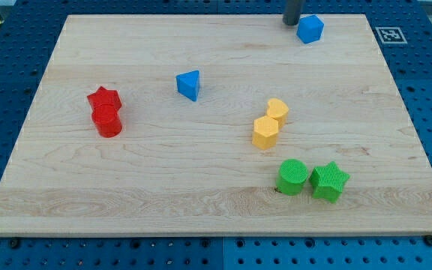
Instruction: Move the blue cube towards the top right of the board
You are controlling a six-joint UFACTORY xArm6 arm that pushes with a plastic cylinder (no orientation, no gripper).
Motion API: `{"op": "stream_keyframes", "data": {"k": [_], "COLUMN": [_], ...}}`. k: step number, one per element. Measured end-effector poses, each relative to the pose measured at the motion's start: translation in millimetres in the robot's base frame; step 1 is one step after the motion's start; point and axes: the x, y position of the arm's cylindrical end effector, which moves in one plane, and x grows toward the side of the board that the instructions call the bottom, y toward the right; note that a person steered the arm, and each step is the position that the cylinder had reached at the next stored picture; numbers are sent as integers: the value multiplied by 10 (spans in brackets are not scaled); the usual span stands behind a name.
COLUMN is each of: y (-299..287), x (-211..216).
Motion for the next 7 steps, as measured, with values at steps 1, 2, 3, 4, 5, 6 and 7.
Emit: {"op": "stream_keyframes", "data": {"k": [1,2,3,4,5,6,7], "y": [-74,-73,-54,119,347,597,756], "x": [23,140,208,252,352,387,387]}}
